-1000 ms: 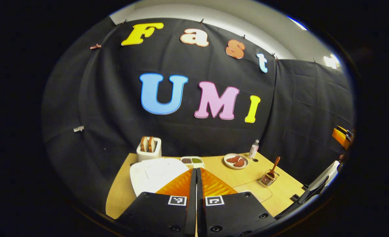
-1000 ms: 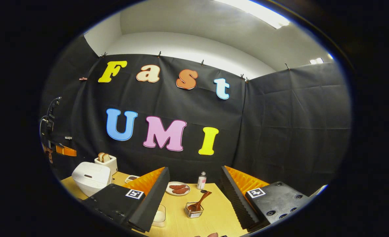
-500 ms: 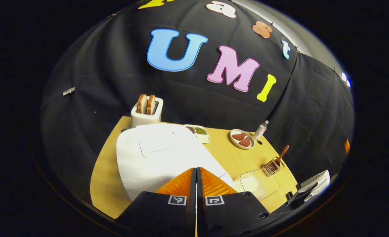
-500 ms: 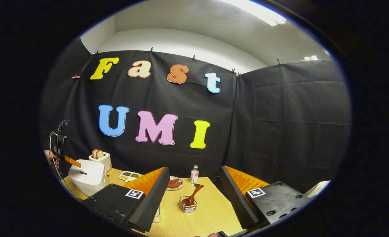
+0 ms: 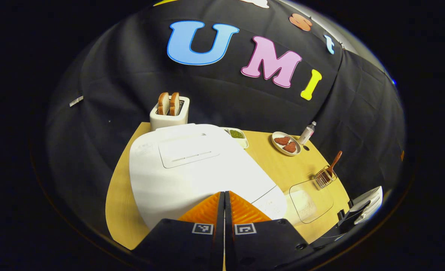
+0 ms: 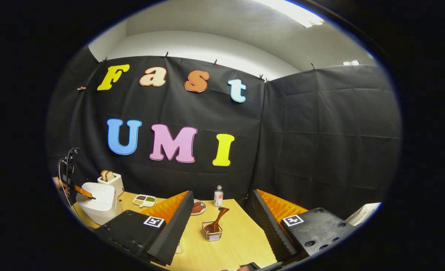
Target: Close the left gripper, press the button to open the rice cooker; take a wooden spoon from the chopstick holder with the right hand, scoop a spoonful of rice and pour it into the rice cooker, then put the wooden spoon back into the chopstick holder.
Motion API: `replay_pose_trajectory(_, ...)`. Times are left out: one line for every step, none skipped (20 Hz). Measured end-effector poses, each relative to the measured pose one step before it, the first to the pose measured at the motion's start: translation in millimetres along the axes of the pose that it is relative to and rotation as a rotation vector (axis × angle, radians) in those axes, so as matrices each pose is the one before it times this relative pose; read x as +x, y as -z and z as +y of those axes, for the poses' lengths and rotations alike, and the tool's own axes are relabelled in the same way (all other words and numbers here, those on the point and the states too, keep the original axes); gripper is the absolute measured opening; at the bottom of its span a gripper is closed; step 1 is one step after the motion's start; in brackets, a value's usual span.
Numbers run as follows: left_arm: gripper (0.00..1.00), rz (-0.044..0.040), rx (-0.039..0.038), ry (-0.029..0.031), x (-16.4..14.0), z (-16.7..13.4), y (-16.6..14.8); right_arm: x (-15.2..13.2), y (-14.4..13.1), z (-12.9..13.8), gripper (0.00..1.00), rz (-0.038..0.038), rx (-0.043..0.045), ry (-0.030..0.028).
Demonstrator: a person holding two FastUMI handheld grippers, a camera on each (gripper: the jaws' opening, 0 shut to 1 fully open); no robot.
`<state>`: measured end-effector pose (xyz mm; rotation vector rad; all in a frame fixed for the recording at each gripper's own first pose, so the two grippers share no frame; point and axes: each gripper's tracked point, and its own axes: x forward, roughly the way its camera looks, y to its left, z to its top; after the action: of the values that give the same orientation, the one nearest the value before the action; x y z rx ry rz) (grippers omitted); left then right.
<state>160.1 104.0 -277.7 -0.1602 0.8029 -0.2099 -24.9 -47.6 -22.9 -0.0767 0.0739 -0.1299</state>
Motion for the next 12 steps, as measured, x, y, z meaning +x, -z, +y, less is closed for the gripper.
replay_pose_trajectory(0.06,0.00994,0.00487,-0.00092,-1.54,1.08,2.36,0.97,-0.05,0.89,0.98,0.00118,-0.00069,-0.00149)
replay_pose_trajectory(0.07,0.00157,0.00529,-0.00013,-1.88,0.07,0.60,0.55,0.52,0.18,0.98,0.00105,-0.00026,-0.00107)
replay_pose_trajectory(0.07,0.01142,0.00361,0.00178,-0.59,-0.11,3.36,0.93,0.24,0.37,0.98,0.00026,0.00132,-0.00134)
replay_pose_trajectory(0.07,0.00018,-0.00103,0.00179,0.04,-0.01,0.03,0.59,1.02,0.57,0.98,0.00072,0.00218,-0.00130)
replay_pose_trajectory(0.07,0.00404,-0.00939,0.00028,1.01,-0.11,0.90,0.76,1.08,0.67,0.98,0.00227,0.00195,-0.00129)
replay_pose_trajectory(0.08,0.01256,-0.01215,0.00445,-0.78,-1.19,2.60,0.94,2.07,0.48,0.98,0.00403,0.00056,-0.00137)
replay_pose_trajectory(0.07,0.02102,-0.00464,0.00482,-1.38,-2.07,3.17,0.46,-0.48,1.22,0.98,0.00195,0.00001,-0.00163)
replay_pose_trajectory(0.07,0.00483,0.01091,0.00108,-1.43,0.43,0.10,-0.53,-0.20,-0.14,0.98,-0.00246,0.00107,0.00053)
replay_pose_trajectory(0.07,0.00786,0.00843,0.00255,0.73,1.14,-0.71,0.07,-1.46,-0.37,0.98,-0.00380,0.00215,0.00086)
replay_pose_trajectory(0.07,0.00774,-0.00366,0.00160,0.77,0.45,0.63,-0.19,-1.23,-0.02,0.98,-0.00124,0.00168,0.00025)
replay_pose_trajectory(0.08,0.00644,-0.00957,0.00193,0.56,-0.67,-0.11,-0.04,-0.44,-0.60,0.98,-0.00229,0.00217,0.00263)
replay_pose_trajectory(0.08,0.00979,-0.00401,0.00416,0.18,-0.54,-0.26,-2.48,-0.69,-2.32,0.98,-0.00458,0.00322,0.00444)
